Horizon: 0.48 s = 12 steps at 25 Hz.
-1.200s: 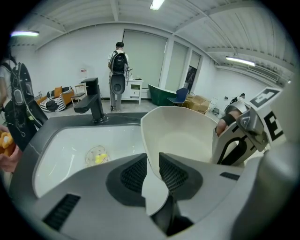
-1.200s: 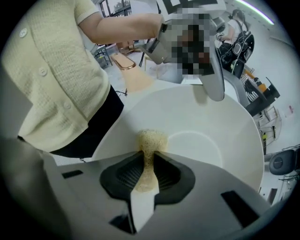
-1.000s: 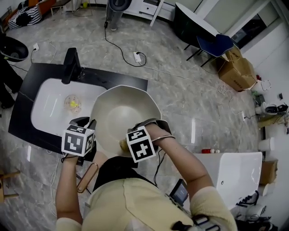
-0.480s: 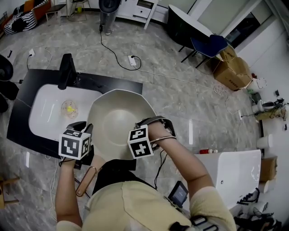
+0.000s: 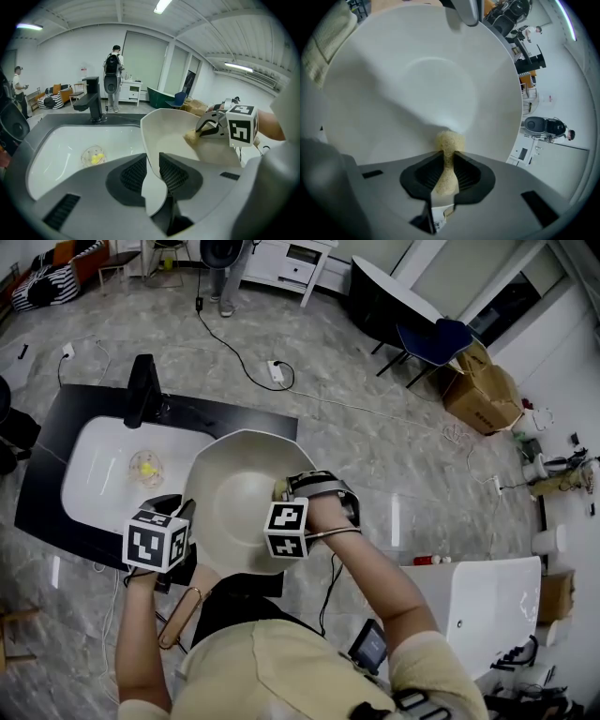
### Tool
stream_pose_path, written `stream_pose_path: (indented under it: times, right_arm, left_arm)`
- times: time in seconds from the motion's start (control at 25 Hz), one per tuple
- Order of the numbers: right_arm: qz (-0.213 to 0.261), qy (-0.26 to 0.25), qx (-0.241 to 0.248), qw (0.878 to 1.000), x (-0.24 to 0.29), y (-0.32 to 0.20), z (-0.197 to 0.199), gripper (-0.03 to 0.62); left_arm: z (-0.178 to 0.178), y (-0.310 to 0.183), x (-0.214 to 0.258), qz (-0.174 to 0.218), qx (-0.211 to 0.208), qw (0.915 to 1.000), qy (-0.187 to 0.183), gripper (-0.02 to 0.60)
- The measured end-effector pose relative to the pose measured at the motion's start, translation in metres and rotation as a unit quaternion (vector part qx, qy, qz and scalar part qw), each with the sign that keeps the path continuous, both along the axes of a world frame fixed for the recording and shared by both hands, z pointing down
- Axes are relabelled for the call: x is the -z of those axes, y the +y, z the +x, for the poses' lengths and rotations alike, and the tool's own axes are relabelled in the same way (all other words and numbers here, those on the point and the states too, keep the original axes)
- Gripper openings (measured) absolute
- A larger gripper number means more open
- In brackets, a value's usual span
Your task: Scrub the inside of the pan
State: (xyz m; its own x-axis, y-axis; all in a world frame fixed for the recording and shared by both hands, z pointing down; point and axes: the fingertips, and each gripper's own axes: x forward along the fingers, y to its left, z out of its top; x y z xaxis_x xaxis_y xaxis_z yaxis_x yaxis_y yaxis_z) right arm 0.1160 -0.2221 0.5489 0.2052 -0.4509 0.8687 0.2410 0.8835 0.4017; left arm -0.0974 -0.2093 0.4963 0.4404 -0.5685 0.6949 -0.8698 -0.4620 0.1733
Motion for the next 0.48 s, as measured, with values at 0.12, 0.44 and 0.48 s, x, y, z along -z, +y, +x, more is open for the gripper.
stream_pose_path:
  times: [0.12,0.44,0.48]
  right_arm:
    - [0.043,-0.019,-0.006,0.999,0.004,-0.018,-0.004,0.075]
    - [0.149,-0.072,-0.001,0.986,0.018,-0.056,-0.021,0.075]
    - [0.157,-0.078,-0.001,0.984,0.020,-0.059,-0.024,0.075]
  left_arm:
    - [0.000,0.000,0.000,0.004,0.001,1.0000,0.004,0.089]
    - [0.001,0.001,0.000,0.008,-0.001,0.9999,0.007,0.089]
    - [0.001,0.001,0.000,0.008,-0.001,0.9999,0.007,0.089]
